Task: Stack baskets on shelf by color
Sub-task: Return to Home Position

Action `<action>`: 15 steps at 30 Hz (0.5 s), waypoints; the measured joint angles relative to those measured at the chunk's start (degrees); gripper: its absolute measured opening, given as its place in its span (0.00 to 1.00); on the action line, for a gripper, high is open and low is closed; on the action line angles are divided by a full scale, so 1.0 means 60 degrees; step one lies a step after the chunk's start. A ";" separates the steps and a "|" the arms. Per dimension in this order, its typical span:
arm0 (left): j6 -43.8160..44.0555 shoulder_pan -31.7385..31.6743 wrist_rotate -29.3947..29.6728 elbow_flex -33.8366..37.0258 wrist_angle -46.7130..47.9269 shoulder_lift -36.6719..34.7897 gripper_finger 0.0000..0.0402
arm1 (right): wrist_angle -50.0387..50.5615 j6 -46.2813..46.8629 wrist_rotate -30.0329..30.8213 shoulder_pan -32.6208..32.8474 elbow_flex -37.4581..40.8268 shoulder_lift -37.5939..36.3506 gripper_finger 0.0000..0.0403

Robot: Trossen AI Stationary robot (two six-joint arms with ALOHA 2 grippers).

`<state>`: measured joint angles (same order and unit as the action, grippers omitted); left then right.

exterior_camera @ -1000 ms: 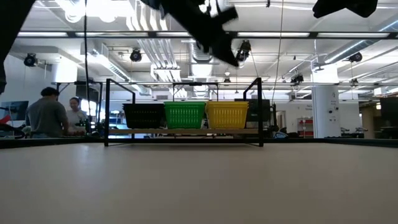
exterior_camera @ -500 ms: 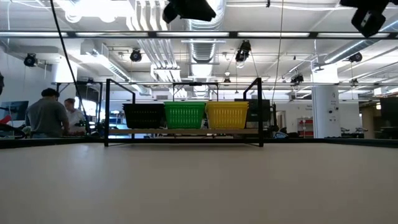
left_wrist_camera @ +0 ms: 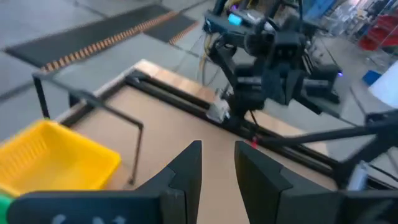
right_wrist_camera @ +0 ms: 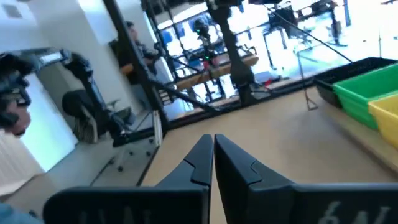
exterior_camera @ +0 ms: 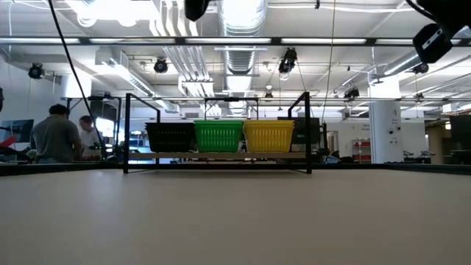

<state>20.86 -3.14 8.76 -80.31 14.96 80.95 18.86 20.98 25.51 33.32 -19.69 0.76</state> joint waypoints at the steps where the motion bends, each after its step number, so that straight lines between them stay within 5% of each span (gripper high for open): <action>1: 0.0173 0.0068 -0.0016 0.0021 0.0129 -0.0073 0.20 | -0.0355 -0.0093 -0.0107 0.0001 0.0226 0.0058 0.02; 15: 0.1472 0.1241 0.0049 0.0184 0.0104 -0.0804 0.20 | -0.4966 -0.0678 -0.0938 -0.0463 0.3176 0.0126 0.02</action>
<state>29.69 4.30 9.06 -79.21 15.58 76.13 -10.93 16.91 19.88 30.55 -0.63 1.52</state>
